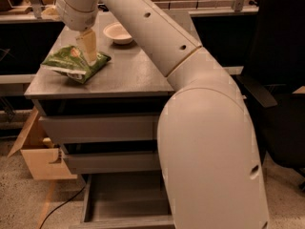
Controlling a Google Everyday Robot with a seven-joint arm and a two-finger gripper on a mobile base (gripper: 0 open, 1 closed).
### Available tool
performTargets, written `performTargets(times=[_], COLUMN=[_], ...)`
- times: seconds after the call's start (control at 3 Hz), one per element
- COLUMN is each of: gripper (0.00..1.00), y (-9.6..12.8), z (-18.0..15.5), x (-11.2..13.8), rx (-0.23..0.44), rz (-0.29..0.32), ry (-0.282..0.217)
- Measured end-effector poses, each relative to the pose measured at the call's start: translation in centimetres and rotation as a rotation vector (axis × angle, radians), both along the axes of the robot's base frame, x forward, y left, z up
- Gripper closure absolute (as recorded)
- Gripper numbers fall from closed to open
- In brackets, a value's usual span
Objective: Pick green jalapeno chip bag from bottom drawer and place on counter
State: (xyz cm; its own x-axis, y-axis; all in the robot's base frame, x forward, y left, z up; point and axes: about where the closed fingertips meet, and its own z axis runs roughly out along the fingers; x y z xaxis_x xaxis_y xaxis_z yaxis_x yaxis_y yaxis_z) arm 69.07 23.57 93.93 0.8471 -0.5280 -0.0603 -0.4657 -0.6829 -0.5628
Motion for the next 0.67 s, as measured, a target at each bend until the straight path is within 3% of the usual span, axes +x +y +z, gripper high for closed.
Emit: performTargets(times=[0.33,0.67], gripper=[0.00,0.00], y=[-0.6,-3.8], z=[0.0,0.4], x=[0.6,2.5], rx=[-0.013,-0.035], rz=[-0.009,-0.081], ry=[-0.008,-0.007])
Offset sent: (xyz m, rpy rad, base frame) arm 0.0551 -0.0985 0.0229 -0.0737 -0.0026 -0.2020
